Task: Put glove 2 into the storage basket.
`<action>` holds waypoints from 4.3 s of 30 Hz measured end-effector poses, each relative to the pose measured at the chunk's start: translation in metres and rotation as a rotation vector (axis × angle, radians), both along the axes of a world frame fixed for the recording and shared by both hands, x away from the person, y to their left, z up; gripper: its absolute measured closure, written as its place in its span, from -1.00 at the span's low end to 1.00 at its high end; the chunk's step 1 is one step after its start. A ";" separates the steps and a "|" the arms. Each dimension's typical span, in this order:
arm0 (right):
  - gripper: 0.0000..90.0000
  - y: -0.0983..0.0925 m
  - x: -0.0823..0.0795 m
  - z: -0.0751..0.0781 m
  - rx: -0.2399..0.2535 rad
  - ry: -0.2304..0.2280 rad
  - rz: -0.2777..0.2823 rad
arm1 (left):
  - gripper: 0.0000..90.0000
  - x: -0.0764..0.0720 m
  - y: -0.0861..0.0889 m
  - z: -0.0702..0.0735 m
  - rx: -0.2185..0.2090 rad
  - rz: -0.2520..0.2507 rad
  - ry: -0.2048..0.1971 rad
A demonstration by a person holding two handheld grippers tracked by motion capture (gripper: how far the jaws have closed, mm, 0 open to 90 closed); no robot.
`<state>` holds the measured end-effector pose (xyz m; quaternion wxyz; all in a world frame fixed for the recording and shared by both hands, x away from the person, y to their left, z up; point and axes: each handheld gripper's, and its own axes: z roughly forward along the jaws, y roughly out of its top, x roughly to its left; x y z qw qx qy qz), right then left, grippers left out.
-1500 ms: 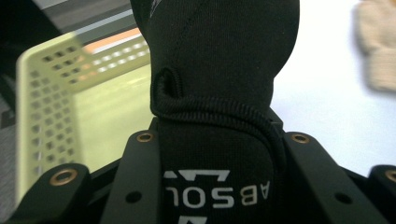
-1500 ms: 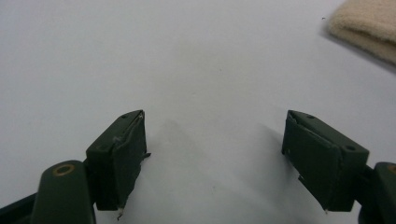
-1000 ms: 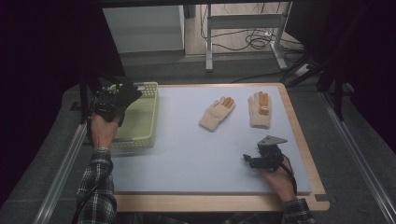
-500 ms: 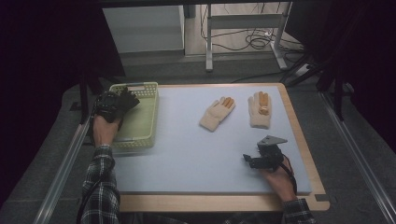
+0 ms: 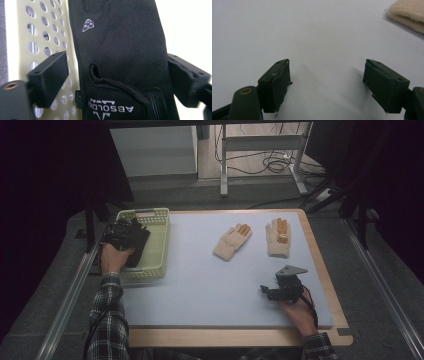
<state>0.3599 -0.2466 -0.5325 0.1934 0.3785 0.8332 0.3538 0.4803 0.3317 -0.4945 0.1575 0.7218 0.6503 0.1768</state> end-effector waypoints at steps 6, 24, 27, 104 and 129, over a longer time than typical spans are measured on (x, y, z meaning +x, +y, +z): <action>-0.53 0.000 0.000 0.000 0.000 0.000 0.000 | -0.88 -0.008 0.006 0.008 -0.065 -0.018 -0.025; -0.53 0.000 0.000 0.000 -0.002 -0.001 -0.001 | -0.85 -0.045 0.014 0.033 -0.185 -0.095 -0.203; -0.53 0.000 0.000 0.000 -0.003 -0.002 -0.001 | -0.84 -0.038 0.012 0.028 -0.199 -0.088 -0.160; -0.61 0.018 0.016 0.017 0.003 0.031 0.026 | -1.00 -0.166 -0.162 -0.057 -0.202 -0.638 -0.235; -0.50 0.064 0.087 0.048 0.051 0.062 0.051 | -1.00 -0.166 -0.162 -0.057 -0.205 -0.638 -0.230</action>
